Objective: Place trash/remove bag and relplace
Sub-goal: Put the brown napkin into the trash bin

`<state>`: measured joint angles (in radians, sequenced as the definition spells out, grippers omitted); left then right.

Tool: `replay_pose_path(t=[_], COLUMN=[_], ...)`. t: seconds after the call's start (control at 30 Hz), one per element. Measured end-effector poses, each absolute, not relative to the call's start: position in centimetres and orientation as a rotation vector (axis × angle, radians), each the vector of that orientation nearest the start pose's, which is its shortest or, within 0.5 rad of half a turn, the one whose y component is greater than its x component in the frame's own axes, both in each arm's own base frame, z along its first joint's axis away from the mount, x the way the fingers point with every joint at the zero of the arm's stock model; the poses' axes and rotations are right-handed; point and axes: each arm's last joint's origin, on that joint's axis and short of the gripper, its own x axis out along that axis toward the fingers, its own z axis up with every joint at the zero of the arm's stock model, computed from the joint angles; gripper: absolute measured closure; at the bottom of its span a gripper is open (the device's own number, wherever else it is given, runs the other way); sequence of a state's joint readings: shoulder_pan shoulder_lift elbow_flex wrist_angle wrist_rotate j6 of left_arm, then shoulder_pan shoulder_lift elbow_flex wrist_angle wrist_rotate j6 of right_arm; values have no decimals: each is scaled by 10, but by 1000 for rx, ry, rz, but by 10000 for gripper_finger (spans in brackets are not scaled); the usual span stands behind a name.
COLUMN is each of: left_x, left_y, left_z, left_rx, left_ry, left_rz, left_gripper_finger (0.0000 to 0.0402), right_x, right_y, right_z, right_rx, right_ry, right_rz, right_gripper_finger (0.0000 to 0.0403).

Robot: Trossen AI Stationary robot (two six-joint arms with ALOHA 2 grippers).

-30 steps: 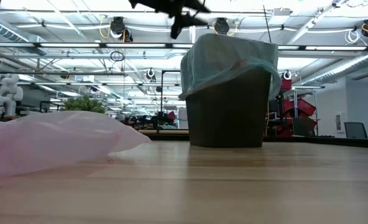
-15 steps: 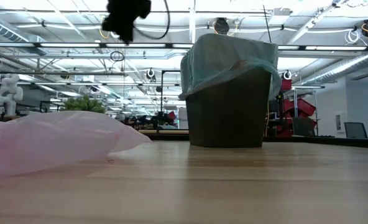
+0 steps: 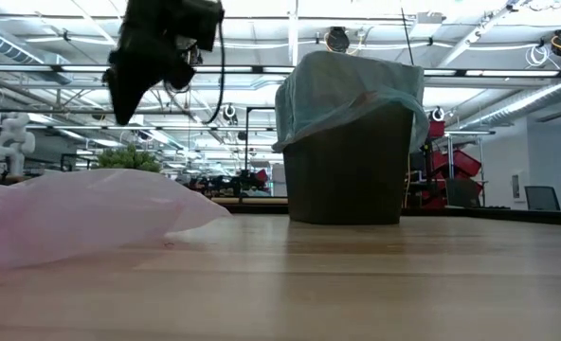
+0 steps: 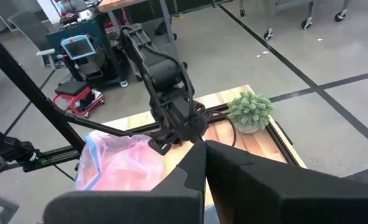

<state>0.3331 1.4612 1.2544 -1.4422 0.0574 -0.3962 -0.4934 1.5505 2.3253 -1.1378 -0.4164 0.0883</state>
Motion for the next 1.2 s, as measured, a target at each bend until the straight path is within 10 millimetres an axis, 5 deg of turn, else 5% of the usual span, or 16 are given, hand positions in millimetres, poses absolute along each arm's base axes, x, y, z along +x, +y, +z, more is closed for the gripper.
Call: replay_pose_path(t=[0.5, 0.7, 1.03, 1.2], left_x=[199, 200, 195, 196], left_y=[69, 70, 84, 91], left_z=[206, 192, 191, 176], left_rx=[-613, -603, -566, -561], left_ry=[1642, 1599, 1579, 1542], left_rz=[621, 624, 696, 692], left_gripper_finger=[299, 291, 203, 194], right_x=[213, 214, 214, 214], right_y=[-102, -102, -102, -102], right_z=[549, 549, 549, 550], right_rx=[223, 227, 246, 269], right_ry=[319, 311, 310, 308], right_rz=[-88, -89, -92, -96], right_gripper_finger=[403, 403, 403, 403])
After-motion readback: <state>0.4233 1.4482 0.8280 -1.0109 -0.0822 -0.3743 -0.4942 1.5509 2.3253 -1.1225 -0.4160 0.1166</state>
